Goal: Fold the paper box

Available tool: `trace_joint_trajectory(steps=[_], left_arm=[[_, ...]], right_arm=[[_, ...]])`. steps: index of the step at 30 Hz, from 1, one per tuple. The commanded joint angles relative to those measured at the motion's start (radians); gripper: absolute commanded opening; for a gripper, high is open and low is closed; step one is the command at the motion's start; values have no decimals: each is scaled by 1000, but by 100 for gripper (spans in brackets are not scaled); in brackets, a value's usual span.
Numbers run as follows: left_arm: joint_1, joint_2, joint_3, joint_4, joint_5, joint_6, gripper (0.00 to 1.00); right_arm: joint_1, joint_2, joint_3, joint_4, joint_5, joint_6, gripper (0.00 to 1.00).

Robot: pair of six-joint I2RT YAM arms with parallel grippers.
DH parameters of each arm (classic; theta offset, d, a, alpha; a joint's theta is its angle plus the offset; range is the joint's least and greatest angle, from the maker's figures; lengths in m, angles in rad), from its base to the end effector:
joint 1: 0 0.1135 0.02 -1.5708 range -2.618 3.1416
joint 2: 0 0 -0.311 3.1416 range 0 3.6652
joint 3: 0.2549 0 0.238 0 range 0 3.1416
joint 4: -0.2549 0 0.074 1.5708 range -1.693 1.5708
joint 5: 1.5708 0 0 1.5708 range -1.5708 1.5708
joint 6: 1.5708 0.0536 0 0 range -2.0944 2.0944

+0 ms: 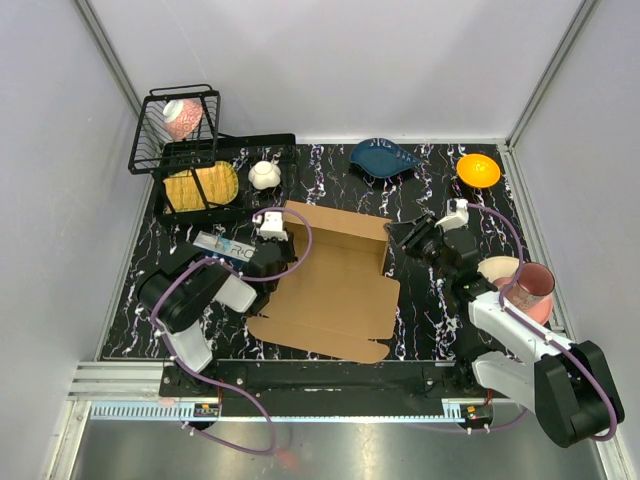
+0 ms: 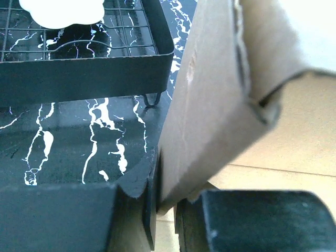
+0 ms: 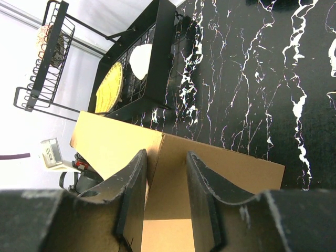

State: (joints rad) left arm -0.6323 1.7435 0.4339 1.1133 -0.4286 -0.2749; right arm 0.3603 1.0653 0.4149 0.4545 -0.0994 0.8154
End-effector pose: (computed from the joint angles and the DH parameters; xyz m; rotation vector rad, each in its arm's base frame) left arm 0.2643 -0.1660 0.1889 0.0034 1.7577 -0.2838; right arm 0.1983 0.0804 0.2691 0.3460 1.8310 0.9248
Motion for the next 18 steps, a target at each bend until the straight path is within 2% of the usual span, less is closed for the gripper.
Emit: trace_joint_trajectory(steps=[1,10,11,12,13,15,18], left_arm=[[-6,13,12,131,-45,-17,0],[-35,42,2,166,-61,10,0],[-35,36,-6,166,-64,3,12],[-35,31,-9,164,-62,3,28],[-35,25,-12,160,-67,0,49],[-35,-1,-29,151,-78,-21,59],[-36,-42,-57,138,-91,-37,68]], right_arm=[[17,55,-51,-287,-25,-70,39],[19,27,-48,-316,-19,-78,39],[19,19,-47,-332,-17,-78,40],[17,12,-44,-339,-14,-78,40],[19,-5,-41,-349,-11,-81,40],[17,-22,-27,-382,0,-85,41],[17,-57,-5,-434,19,-93,46]])
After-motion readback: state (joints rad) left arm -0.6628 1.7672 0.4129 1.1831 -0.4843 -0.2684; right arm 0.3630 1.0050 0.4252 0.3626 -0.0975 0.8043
